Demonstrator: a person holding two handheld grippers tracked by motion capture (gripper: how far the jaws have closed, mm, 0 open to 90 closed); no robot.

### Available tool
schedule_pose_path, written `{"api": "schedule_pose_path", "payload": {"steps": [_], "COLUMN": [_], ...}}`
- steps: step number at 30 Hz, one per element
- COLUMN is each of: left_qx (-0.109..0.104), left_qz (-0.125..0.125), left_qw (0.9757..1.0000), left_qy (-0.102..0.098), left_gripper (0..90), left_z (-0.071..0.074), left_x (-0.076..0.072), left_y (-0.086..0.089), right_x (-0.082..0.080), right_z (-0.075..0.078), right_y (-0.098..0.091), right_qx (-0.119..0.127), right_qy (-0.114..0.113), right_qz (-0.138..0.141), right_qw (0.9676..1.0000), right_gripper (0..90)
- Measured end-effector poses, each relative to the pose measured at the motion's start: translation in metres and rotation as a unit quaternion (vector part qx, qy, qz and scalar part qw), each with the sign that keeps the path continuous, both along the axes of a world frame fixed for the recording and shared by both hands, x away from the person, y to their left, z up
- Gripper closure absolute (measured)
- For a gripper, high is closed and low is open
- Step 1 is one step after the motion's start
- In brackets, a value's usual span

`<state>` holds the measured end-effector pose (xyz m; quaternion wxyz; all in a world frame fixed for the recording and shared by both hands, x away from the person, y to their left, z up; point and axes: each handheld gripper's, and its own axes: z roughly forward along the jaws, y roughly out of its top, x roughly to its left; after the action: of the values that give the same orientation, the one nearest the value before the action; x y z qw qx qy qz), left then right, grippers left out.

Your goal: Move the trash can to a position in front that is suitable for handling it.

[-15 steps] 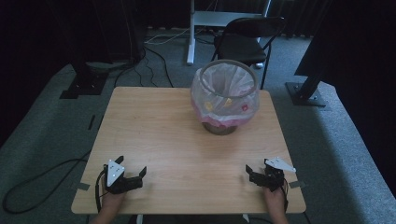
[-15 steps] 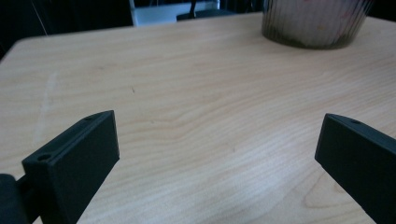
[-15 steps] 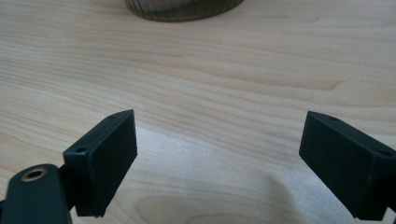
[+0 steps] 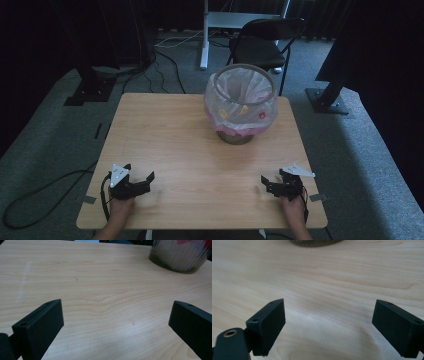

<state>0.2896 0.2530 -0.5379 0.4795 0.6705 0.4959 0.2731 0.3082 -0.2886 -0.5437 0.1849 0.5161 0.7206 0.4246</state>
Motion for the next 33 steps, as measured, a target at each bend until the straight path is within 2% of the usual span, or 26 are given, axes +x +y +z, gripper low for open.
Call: {"api": "schedule_pose_path", "payload": {"steps": [2,4,6,9,12,15,22,26,27,29,30,31,32,33], "left_qx": [0.004,0.014,0.014,0.013,0.019,0.022,0.029,0.015,0.015,0.023,0.023,0.022,0.022,0.026], "left_qz": [-0.004,-0.006,-0.008,-0.005,-0.002,0.002,-0.006,-0.019,-0.019,-0.035,-0.035,-0.036,-0.036,-0.032], "left_qw": [1.0,0.9999,0.9999,0.9999,0.9998,0.9996,0.9987,0.9989,0.9989,0.9981,0.9981,0.9982,0.9982,0.9982], "left_qy": [-0.005,-0.004,-0.006,-0.008,-0.011,-0.021,-0.042,-0.041,-0.041,-0.044,-0.044,-0.042,-0.042,-0.042], "left_gripper": [0.0,0.0,0.0,0.0,0.0,0.0,0.0,0.0,0.0,0.0,0.0,0.0,0.0,0.0], "left_z": [-0.001,-0.001,0.0,0.0,0.002,0.007,0.016,0.017,0.017,0.017,0.017,0.018,0.018,0.019], "left_x": [0.005,0.012,0.018,0.028,0.041,0.055,0.088,0.109,0.109,0.119,0.119,0.127,0.127,0.134], "left_y": [-0.004,-0.008,-0.012,-0.018,-0.026,-0.034,-0.063,-0.083,-0.083,-0.097,-0.097,-0.105,-0.105,-0.111], "right_x": [0.005,0.011,0.018,0.027,0.035,0.043,0.064,0.076,0.076,0.082,0.082,0.091,0.094,0.097], "right_z": [0.001,0.001,0.002,0.003,0.006,0.012,0.025,0.027,0.027,0.028,0.028,0.031,0.032,0.034], "right_y": [-0.004,-0.006,-0.007,-0.011,-0.014,-0.019,-0.031,-0.034,-0.034,-0.033,-0.033,-0.034,-0.034,-0.034], "right_qx": [0.014,0.01,-0.001,0.001,-0.009,0.001,0.024,0.041,0.041,0.037,0.037,0.04,0.039,0.038], "right_qy": [0.0,-0.006,-0.01,-0.013,-0.022,-0.032,-0.053,-0.059,-0.059,-0.061,-0.061,-0.063,-0.062,-0.062], "right_qz": [-0.009,-0.012,-0.019,-0.029,-0.041,-0.053,-0.08,-0.092,-0.092,-0.099,-0.099,-0.101,-0.104,-0.105], "right_qw": [0.9999,0.9999,0.9998,0.9995,0.9989,0.9981,0.9951,0.9932,0.9932,0.9925,0.9925,0.992,0.9919,0.9918], "right_gripper": [10.7,10.7,10.7,10.7,10.7,10.7,10.6,10.6,10.6,10.6,10.6,10.6,10.7,10.7]}}
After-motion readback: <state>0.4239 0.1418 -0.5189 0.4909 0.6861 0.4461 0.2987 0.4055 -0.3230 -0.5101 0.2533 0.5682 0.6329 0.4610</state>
